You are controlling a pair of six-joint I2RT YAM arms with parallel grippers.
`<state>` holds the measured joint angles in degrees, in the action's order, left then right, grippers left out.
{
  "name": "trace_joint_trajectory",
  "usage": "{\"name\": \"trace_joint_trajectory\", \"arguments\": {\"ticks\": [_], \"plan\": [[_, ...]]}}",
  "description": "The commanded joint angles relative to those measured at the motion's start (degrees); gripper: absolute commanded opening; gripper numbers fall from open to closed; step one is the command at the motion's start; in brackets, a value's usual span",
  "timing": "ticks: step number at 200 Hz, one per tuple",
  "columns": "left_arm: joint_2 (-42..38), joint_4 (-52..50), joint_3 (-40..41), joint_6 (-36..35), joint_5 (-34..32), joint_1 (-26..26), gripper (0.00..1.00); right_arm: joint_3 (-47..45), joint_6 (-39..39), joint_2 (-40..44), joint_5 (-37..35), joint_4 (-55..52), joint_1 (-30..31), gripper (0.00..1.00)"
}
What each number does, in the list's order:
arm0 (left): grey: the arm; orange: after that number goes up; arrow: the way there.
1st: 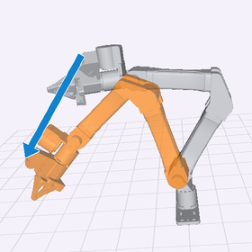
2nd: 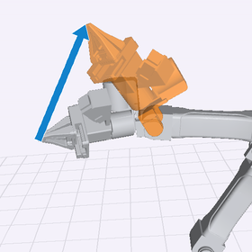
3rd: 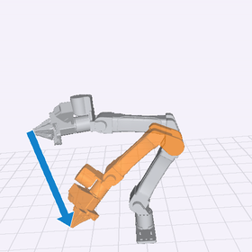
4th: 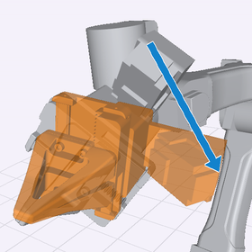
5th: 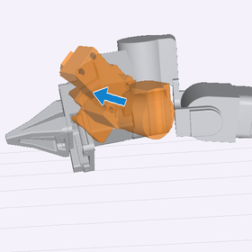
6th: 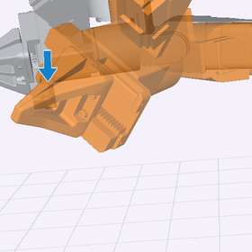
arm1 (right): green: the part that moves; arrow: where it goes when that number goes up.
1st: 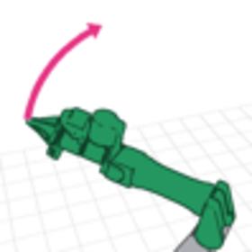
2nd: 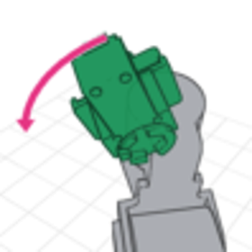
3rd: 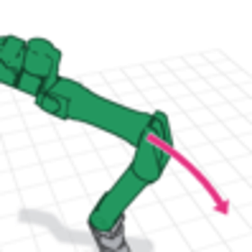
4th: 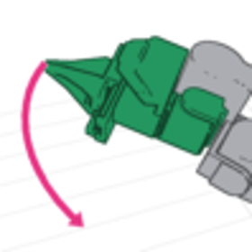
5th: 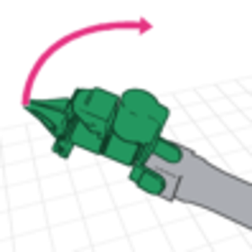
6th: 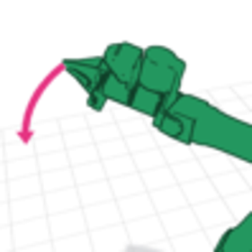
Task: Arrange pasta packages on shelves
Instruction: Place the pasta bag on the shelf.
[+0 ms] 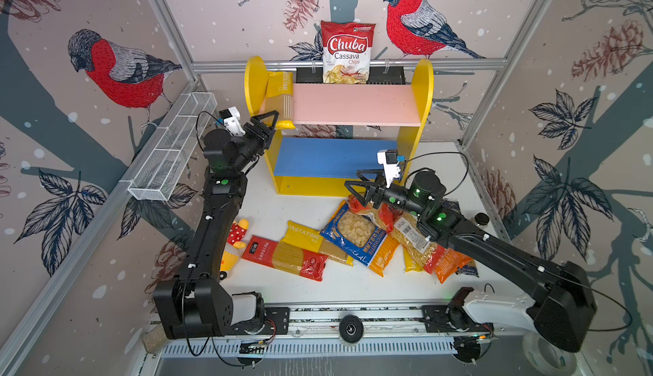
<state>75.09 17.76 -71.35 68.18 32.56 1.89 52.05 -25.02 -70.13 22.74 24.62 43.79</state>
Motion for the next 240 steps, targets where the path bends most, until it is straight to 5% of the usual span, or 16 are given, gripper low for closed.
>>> {"name": "trace_joint_trajectory", "arguments": {"ticks": [1, 108, 240], "plan": [[-0.47, 1.09, -0.26, -2.14, -3.08, -0.04, 0.62, 0.33, 1.37, 0.17, -1.38, -0.41, 0.33, 0.85], [-0.73, 2.92, 0.74, 1.85, -5.02, 2.41, 0.1, 0.33, 1.52, -0.18, -1.91, -0.63, 0.42, 0.85], [-2.92, 3.66, 2.69, 2.92, -5.48, 3.82, 0.0, 0.5, 0.91, -0.45, -1.65, -0.3, 0.41, 0.86]]}}
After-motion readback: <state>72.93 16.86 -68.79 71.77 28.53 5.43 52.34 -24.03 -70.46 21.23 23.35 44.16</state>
